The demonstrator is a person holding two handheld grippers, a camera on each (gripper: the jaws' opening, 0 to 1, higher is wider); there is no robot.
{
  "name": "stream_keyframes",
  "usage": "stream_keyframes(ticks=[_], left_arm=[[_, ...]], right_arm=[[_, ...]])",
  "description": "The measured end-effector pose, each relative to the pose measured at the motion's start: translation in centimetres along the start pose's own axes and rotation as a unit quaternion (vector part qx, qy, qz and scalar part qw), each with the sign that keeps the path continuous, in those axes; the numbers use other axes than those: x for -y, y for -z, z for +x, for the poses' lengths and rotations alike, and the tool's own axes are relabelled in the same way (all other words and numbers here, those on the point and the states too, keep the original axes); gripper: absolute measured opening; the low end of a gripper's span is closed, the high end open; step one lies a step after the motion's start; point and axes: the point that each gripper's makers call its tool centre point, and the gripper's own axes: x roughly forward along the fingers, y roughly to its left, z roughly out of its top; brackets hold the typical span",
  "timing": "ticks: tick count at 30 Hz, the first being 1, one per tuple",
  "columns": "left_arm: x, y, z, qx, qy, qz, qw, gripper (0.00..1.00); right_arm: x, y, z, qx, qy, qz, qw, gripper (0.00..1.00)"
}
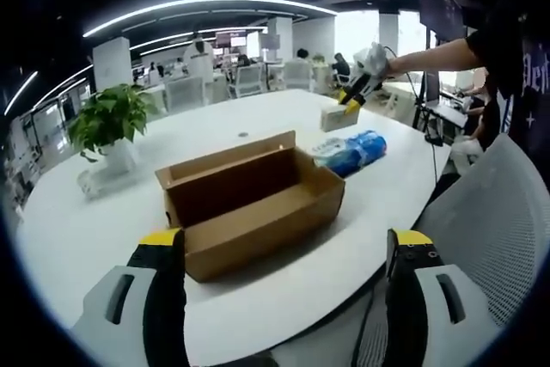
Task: Operate the shoe box by opening the lid, removing the specified soft item, and placing it in the target area until the item is outside and the box remains undamaged.
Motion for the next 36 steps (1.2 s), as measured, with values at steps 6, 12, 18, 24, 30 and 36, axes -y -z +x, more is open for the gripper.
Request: stream_keyframes(ticks=[6,12,18,24,30,36], left_arm=[[-0.3,-0.3,-0.1,0.007,-0.007,0.002,0.9999,0.96],[-0.5,0.0,-0.2,0.0,-0.012,-0.001,0.9999,0.95],[-1.0,0.0,-0.3,-0.001,-0.026,0.0,0.9997,0.95],[-0.9,0.3,-0.2,-0.011,-0.024,0.006,0.9996,0.95],[-1.1,0.5,-0.2,-0.015,-0.027,0.005,0.9995,0.94],[-1.3,0.7,-0.2,-0.021,-0.03,0.004,0.9993,0.94]], right_arm=[[0.6,1.4,0.7,-0.006,-0.005,0.001,1.0,0.14],[0.9,2.9,1.5,-0.016,-0.011,0.001,0.9998,0.14],[1.1,4.7,2.2,-0.032,-0.018,-0.001,0.9993,0.14],[1.1,5.9,2.9,-0.044,-0.024,0.001,0.9987,0.14],[1.4,7.1,3.2,-0.059,-0.023,0.0,0.998,0.14],[1.6,8.7,3.6,-0.079,-0.025,-0.007,0.9966,0.14]])
